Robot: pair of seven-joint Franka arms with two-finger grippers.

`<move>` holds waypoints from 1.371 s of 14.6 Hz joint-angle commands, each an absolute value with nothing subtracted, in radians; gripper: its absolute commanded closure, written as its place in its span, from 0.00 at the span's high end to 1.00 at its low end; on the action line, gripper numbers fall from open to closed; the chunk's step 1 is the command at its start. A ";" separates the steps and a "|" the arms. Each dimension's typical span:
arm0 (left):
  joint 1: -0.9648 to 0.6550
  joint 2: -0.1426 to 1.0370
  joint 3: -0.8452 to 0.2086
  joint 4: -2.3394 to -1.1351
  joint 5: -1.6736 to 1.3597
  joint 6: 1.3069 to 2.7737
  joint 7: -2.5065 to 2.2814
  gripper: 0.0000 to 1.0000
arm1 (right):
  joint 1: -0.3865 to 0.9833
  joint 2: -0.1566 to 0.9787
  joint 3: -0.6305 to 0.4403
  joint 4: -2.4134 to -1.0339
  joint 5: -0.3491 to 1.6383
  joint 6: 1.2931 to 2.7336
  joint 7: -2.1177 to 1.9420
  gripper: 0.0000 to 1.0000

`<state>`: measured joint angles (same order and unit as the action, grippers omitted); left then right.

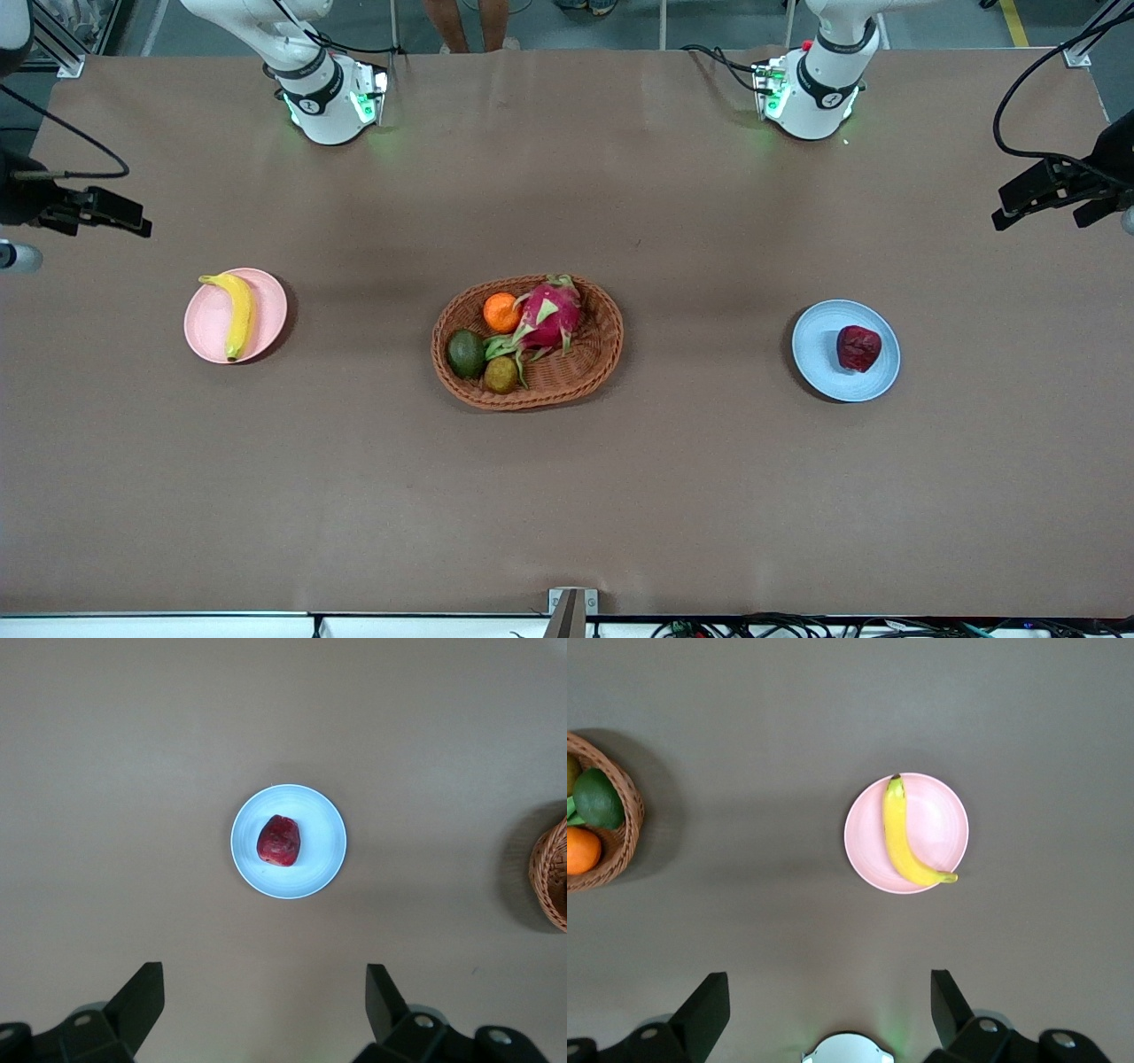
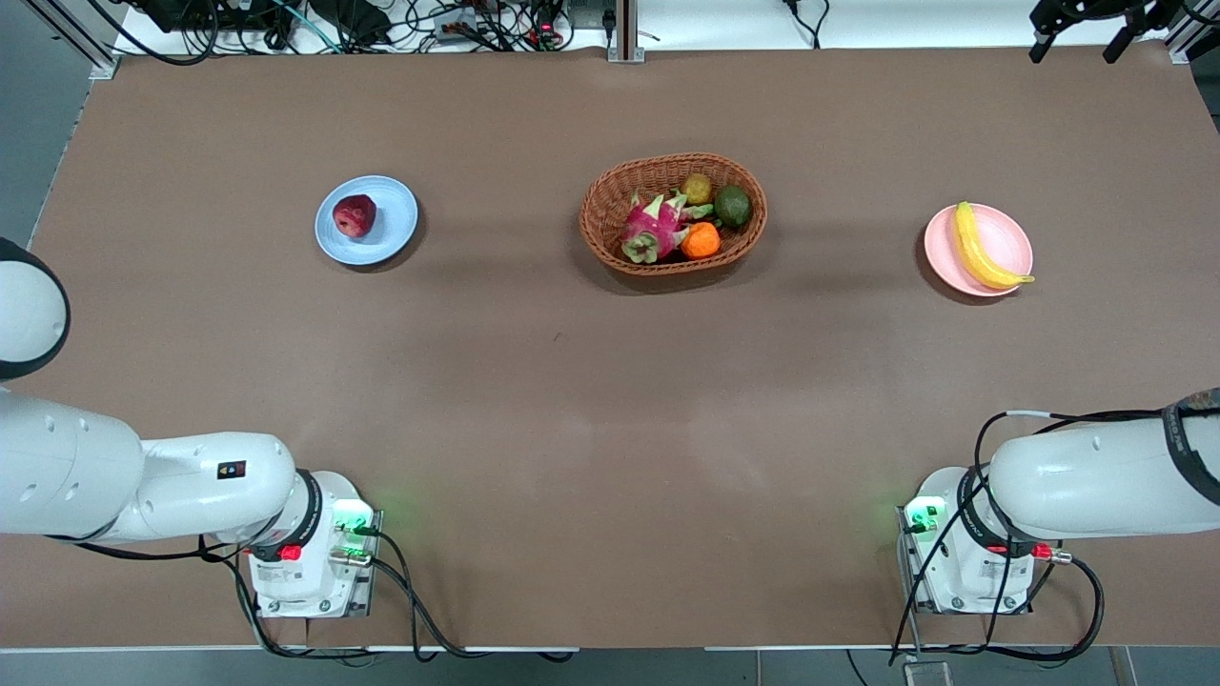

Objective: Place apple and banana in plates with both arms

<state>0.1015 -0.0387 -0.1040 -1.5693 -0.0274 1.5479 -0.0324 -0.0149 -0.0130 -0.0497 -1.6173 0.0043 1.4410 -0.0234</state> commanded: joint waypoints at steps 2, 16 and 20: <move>0.103 -0.046 -0.109 -1.568 -0.029 1.551 -0.025 1.00 | -0.018 -0.103 -0.044 -1.706 0.006 1.468 -0.026 1.00; 0.103 -0.046 -0.109 -1.566 -0.029 1.551 -0.026 1.00 | -0.020 -0.114 -0.048 -1.689 0.021 1.485 -0.100 1.00; 0.103 -0.046 -0.109 -1.566 -0.029 1.552 -0.026 1.00 | -0.017 -0.115 -0.046 -1.689 0.018 1.485 -0.101 1.00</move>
<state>0.1015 -0.0387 -0.1052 -1.5693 -0.0274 1.5479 -0.0324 -0.0149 -0.0982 -0.0479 -1.6697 0.0142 1.4785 -0.0877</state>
